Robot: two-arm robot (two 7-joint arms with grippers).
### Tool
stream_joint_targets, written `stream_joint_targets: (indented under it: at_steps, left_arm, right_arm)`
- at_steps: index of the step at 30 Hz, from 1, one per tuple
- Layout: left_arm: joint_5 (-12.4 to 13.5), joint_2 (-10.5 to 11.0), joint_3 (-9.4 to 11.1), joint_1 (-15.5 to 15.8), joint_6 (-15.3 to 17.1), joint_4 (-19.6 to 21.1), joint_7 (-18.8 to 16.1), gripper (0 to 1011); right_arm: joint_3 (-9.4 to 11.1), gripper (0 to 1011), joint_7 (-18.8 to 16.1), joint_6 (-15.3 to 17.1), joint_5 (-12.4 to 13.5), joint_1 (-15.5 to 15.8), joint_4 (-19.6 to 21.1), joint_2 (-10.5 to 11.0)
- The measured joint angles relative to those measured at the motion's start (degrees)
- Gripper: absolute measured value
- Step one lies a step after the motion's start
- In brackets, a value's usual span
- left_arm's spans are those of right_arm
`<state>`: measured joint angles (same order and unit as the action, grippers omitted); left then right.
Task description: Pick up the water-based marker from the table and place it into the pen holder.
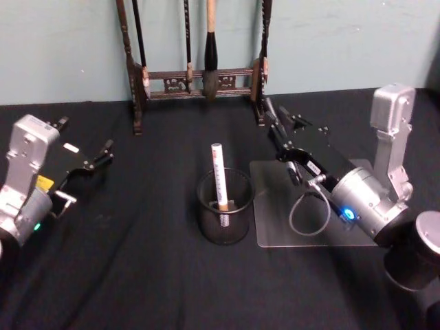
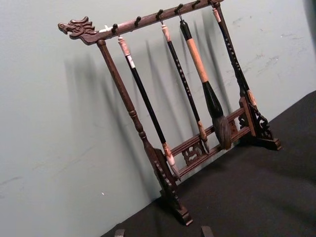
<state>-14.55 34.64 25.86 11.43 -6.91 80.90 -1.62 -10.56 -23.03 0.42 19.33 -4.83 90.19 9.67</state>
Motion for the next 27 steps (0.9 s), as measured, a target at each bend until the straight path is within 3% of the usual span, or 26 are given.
stream_joint_targets:
  at_steps: [10,27]
  left_arm:
    - [0.0,0.0,0.0,0.0,0.0,0.0,0.0,1001]
    - [0.0,0.0,0.0,0.0,0.0,0.0,0.0,1001]
  right_arm:
    - [-2.7,233,-2.1,-8.2,2.4,1.5,-0.2,-1.6]
    - [-7.6,233,-2.1,-9.6,3.2,1.0,-2.7,-1.1]
